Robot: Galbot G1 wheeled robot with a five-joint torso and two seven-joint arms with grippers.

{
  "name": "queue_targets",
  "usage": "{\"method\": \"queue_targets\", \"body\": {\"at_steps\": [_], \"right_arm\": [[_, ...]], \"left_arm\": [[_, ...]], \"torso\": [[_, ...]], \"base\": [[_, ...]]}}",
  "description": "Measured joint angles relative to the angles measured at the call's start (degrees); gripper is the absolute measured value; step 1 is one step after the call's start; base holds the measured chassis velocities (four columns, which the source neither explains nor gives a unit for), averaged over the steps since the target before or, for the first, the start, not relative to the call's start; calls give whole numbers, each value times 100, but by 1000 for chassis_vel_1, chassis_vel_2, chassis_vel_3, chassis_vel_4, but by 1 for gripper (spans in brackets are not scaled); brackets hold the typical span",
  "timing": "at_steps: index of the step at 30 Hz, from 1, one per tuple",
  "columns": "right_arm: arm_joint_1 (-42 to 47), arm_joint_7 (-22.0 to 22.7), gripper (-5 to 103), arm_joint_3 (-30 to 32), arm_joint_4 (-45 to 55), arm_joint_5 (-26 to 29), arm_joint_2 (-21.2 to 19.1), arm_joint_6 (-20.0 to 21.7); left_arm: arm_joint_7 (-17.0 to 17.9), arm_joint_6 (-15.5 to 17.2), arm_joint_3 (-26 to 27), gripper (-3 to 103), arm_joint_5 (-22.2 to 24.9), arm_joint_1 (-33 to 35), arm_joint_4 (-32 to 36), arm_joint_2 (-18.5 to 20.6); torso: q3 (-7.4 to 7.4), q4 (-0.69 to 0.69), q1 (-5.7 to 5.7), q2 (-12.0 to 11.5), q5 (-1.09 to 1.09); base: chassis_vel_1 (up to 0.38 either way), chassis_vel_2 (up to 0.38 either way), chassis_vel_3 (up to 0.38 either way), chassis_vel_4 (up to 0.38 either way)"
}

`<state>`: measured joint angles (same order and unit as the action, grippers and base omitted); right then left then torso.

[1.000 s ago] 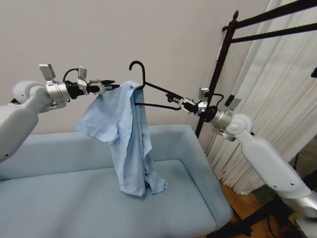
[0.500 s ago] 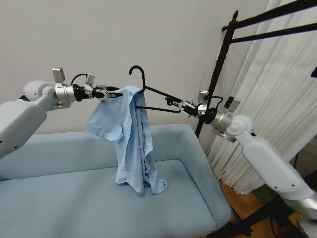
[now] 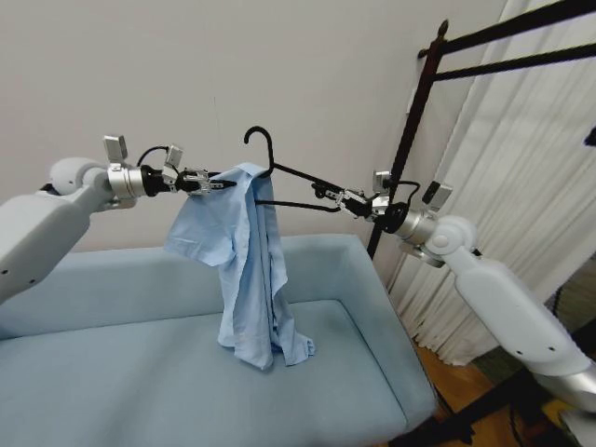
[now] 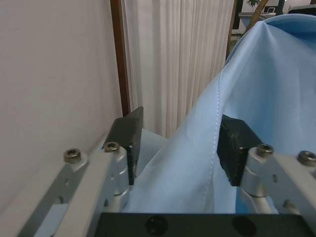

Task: Pick up the clothes from the sofa and hang them on the clothes hanger.

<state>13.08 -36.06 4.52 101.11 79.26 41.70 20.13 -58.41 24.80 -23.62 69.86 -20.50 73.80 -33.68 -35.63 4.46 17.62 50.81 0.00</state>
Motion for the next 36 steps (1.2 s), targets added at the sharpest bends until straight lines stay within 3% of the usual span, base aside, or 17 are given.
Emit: {"method": "queue_targets", "body": {"at_steps": [6, 11, 16, 22, 26, 29, 35, 36], "right_arm": [[5, 25, 1, -9, -2, -34, -1, 0], [15, 39, 1, -41, -1, -77, 26, -1], [15, 56, -2, -67, -25, -200, 47, -24], [14, 83, 14, -86, -26, -267, 68, -63], [34, 174, 36, -17, -19, -257, 15, -120], [54, 186, 41, 21, -15, -229, -38, -127], [201, 284, 68, 172, -9, -119, -194, -177], [221, 285, 68, 179, -19, -119, -210, -192]], "left_arm": [[-5, -19, 21, 24, -23, 24, -50, -77], [-48, -59, 25, 4, -59, 30, -95, -131], [-55, -127, 31, 2, -157, 29, -131, -148], [-42, -185, 50, 2, -191, 32, -124, -109], [-84, -295, 80, 2, -225, 32, -183, -82], [-114, -345, 99, 2, -233, 33, -214, -92], [-153, -446, 174, 2, -346, 34, -309, -122], [-160, -454, 187, 2, -351, 35, -311, -122]], "torso": [[0, 1, 0, 0, 0], [0, 0, 0, 0, 0], [0, 0, 0, 0, 0], [0, 0, 0, 0, 0], [0, 0, 0, 0, 0], [0, -1, 0, 0, -1], [0, 1, 0, 0, 0], [0, 1, 0, 0, 0]], "base": [[0, 0, 0, 0], [0, 0, 0, 0], [0, 0, 0, 0], [0, 0, 0, 0], [0, 0, 0, 0], [0, 0, 0, 0], [0, 0, 0, 0], [0, 0, 0, 0]]}}
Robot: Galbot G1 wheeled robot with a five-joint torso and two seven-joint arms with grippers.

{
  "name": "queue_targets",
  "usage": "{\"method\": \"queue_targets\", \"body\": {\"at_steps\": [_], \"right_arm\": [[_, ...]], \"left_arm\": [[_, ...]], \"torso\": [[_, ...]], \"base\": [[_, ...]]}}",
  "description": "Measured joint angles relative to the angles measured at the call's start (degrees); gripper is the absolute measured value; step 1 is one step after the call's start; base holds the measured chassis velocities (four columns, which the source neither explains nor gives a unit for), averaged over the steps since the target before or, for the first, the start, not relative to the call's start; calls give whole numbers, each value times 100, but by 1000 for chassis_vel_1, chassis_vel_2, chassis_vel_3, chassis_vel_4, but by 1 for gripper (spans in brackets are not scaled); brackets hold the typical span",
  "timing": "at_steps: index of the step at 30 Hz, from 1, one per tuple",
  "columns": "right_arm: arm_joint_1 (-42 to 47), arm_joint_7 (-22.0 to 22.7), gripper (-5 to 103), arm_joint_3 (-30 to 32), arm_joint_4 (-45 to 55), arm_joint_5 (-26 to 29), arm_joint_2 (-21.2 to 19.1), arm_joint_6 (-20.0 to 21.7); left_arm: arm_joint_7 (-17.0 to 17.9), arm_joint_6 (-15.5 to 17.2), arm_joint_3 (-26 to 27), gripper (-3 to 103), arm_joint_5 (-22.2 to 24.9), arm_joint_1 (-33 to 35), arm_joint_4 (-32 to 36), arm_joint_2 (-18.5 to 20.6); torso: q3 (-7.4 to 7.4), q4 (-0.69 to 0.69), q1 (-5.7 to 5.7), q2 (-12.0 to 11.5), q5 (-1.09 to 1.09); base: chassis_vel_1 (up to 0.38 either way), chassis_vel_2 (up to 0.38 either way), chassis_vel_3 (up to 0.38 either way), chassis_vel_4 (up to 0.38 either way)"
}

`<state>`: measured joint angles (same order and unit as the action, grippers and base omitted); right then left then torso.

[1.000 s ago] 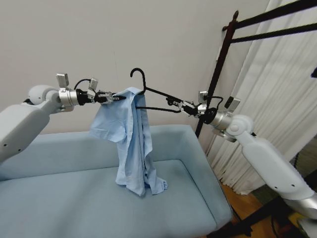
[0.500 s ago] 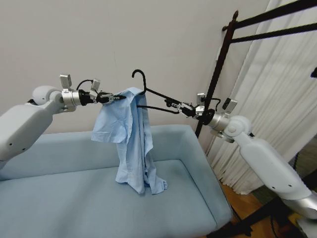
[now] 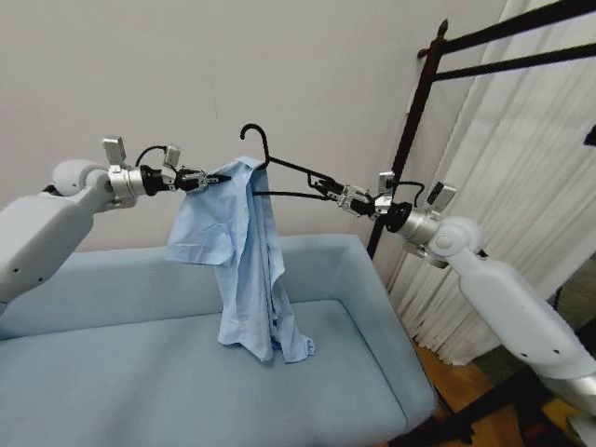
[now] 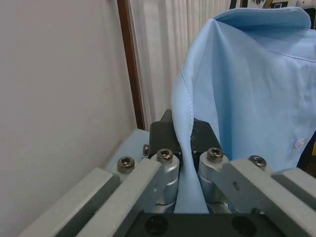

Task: Pick up the clothes from the sofa and hang them on the clothes hanger.

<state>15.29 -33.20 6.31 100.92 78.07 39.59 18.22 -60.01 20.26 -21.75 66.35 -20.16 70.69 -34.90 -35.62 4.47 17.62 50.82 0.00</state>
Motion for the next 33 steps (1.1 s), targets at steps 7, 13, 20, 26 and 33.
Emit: {"method": "queue_targets", "body": {"at_steps": [7, 13, 20, 26, 33], "right_arm": [[156, 0, 95, 16, -149, -39, -34, -90], [287, 10, 100, -22, -295, -163, 26, -144], [578, 474, 100, -288, -264, -252, 228, -125], [839, 1127, 100, -523, -110, -271, 450, 91], [933, 2373, 103, -960, 187, 224, 723, 193]], "left_arm": [[-37, -7, 57, 2, 4, -32, -46, -6], [-112, -28, 50, 2, 15, -139, -101, -16], [-177, -37, 29, 2, 27, -278, -199, -77], [-205, -40, 2, 2, 32, -354, -223, -144], [-216, -38, -78, 2, 40, -505, -259, -227]], "torso": [[0, -1, 0, 0, -1], [0, -1, 0, 0, -1], [0, -1, 0, 0, 0], [0, -1, 0, 0, -1], [0, -1, 0, 0, -1]], "base": [[0, 0, 0, 0], [0, 0, 0, 0], [0, 0, 0, 0], [0, 0, 0, 0], [0, 0, 0, 0]]}}
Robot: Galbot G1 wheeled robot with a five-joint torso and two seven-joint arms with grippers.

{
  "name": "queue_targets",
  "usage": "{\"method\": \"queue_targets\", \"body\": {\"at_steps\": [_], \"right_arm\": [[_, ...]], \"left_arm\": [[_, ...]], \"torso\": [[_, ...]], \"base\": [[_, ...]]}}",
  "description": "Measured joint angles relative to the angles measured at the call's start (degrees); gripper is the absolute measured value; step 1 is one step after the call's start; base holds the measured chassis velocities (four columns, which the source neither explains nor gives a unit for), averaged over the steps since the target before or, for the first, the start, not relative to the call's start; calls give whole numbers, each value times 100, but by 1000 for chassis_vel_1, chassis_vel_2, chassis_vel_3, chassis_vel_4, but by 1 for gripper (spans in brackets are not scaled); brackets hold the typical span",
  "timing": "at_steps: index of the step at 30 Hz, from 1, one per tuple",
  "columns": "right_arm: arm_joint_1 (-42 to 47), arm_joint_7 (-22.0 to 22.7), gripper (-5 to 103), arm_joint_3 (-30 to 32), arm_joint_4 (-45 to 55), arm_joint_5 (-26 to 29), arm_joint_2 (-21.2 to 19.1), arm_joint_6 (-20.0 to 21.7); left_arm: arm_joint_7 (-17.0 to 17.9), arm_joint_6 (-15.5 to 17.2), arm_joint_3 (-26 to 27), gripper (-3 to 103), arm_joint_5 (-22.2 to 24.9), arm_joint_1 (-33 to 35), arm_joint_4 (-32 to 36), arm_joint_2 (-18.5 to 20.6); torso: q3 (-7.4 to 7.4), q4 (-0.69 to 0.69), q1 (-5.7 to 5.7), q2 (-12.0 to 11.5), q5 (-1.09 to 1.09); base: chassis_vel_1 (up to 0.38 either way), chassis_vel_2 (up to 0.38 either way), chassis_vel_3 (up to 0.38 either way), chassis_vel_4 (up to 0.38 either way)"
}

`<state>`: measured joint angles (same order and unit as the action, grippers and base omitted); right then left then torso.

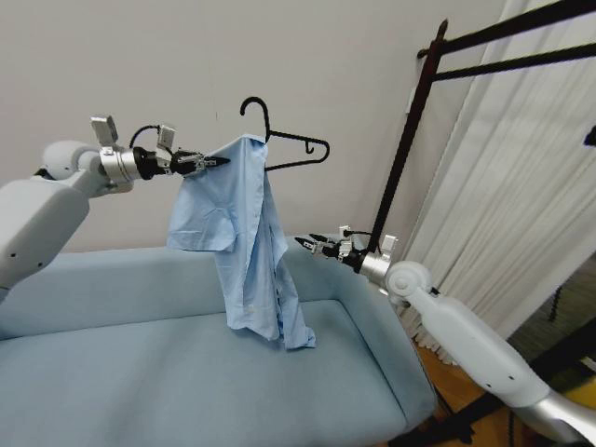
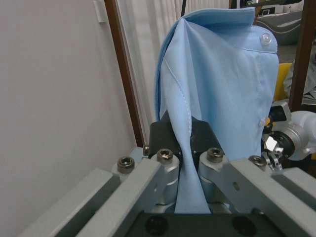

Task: Pick up the clothes from the sofa and hang them on the clothes hanger.

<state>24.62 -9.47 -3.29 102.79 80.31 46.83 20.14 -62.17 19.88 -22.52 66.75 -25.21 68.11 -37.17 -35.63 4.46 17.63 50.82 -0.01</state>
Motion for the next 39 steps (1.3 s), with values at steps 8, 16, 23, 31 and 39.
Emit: {"method": "queue_targets", "body": {"at_steps": [8, 16, 23, 31, 39], "right_arm": [[78, 876, 95, -100, 157, 801, 413, 47], [1, 1149, 81, -37, 90, 1249, 682, 41], [14, 1083, 54, -33, 88, 1222, 677, 13], [17, 1002, 27, -37, 92, 1182, 649, 16], [72, 876, -1, -72, 99, 942, 580, 111]], "left_arm": [[13, 21, -1, 2, 7, -53, -12, -63], [20, 26, -1, 2, 16, -54, 11, -37], [25, 27, 4, 2, 18, -55, -26, -69], [48, 27, 22, 2, 24, -66, -63, -100], [91, 31, 27, 2, 43, -80, -80, -114]], "torso": [[0, 0, 0, 0, 1], [0, -1, 0, 0, 0], [0, 0, 0, 0, 1], [0, 0, 0, 0, 1], [0, 0, 0, 0, 1]], "base": [[0, 0, 0, 0], [0, 0, 0, 0], [0, 0, 0, 0], [0, 0, 0, 0], [0, 0, 0, 0]]}}
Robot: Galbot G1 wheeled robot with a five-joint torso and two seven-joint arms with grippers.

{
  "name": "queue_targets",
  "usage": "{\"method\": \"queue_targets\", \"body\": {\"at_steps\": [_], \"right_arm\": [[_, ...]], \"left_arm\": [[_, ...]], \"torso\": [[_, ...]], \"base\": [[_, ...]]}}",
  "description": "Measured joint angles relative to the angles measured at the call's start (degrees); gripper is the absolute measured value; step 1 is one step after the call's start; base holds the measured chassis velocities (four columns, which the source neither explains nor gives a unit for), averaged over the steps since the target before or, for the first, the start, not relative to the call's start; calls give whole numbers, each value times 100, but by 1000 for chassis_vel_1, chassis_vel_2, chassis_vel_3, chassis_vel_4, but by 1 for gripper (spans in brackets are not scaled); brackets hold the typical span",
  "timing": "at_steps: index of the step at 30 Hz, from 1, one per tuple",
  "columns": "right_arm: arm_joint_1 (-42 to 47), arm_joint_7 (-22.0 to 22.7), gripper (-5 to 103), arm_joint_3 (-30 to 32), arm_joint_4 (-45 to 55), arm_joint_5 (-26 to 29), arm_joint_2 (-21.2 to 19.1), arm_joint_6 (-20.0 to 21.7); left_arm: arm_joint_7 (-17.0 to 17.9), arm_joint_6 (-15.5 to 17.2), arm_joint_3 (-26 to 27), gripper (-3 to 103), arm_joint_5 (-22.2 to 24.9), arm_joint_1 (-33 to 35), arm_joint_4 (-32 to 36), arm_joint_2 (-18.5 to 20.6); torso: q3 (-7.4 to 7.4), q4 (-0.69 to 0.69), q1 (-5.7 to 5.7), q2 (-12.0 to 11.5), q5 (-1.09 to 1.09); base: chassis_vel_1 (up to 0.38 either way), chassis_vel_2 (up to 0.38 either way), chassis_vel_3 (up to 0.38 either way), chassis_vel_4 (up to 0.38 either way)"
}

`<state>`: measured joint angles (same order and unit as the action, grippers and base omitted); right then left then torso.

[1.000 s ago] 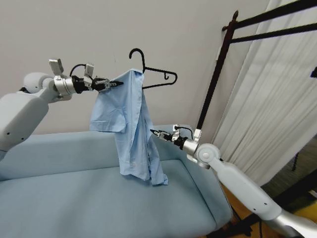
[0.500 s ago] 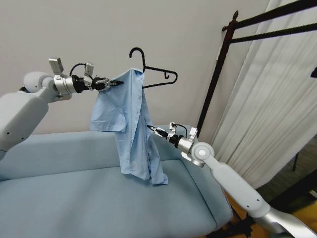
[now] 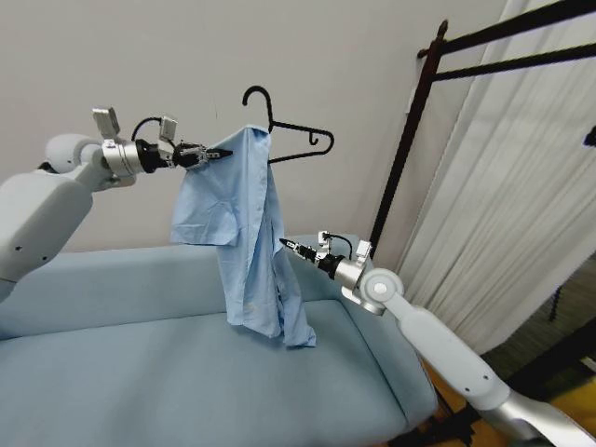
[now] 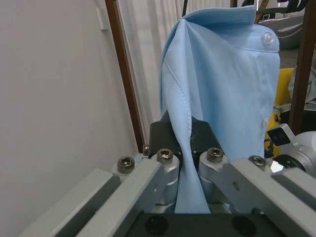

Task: Pick up the clothes from the sofa and hang them on the clothes hanger.

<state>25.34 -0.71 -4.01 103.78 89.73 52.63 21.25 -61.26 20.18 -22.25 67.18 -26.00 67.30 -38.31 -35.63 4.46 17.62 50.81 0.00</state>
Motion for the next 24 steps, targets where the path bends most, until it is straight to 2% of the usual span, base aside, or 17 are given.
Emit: {"method": "queue_targets", "body": {"at_steps": [3, 5, 6, 9, 12, 15, 17, 18, 19, 21, 23, 24], "right_arm": [[28, -43, 13, 0, 14, -93, -35, 47], [30, -44, 13, 0, 16, -97, -35, 48], [32, -45, 24, 0, 24, -104, -35, 49], [35, -47, 29, -3, 44, -104, -33, 49], [33, -42, 45, -12, 49, -103, -13, 48], [19, -41, 50, -12, 36, -100, 2, 36], [-1, -39, 61, -11, 13, -96, 11, 9], [-1, -39, 61, -11, 13, -96, 11, 9], [-13, -34, 66, -11, 2, -93, 20, -10], [-35, -18, 62, -7, -30, -88, 43, -34], [-53, -13, 51, -1, -56, -85, 66, -50], [-53, -13, 51, -1, -56, -85, 66, -50]], "left_arm": [[70, 3, 0, 2, 106, -3, 3, -2], [75, 4, 0, 2, 113, -4, 2, -6], [87, 5, 0, 2, 119, -4, -4, -18], [111, 6, 0, 2, 120, -5, -6, -33], [127, 10, 0, 2, 120, -4, -2, -45], [129, 11, 0, 2, 120, -4, 2, -49], [130, 13, 0, 2, 120, -2, 9, -49], [130, 13, 0, 2, 120, -2, 9, -49], [130, 14, 0, 2, 120, 1, 17, -50], [130, 14, 0, 2, 120, 10, 29, -45], [129, 14, 0, 2, 120, 16, 42, -43], [129, 14, 0, 2, 120, 16, 42, -43]], "torso": [[0, 0, 0, 0, 0], [0, 0, 0, 0, 0], [0, 0, 0, 0, 0], [0, 0, 0, 0, 0], [0, 0, 0, 0, 0], [0, 0, 0, 0, 0], [0, 0, 0, 0, 0], [0, 0, 0, 0, 0], [0, 0, 0, 0, 0], [0, 0, 0, 0, 0], [0, 0, 0, 0, 0], [0, 0, 0, 0, 0]], "base": [[0, 0, 0, 0], [0, 0, 0, 0], [0, 0, 0, 0], [0, 0, 0, 0], [0, 0, 0, 0], [0, 0, 0, 0], [0, 0, 0, 0], [0, 0, 0, 0], [0, 0, 0, 0], [0, 0, 0, 0], [0, 0, 0, 0], [0, 0, 0, 0]]}}
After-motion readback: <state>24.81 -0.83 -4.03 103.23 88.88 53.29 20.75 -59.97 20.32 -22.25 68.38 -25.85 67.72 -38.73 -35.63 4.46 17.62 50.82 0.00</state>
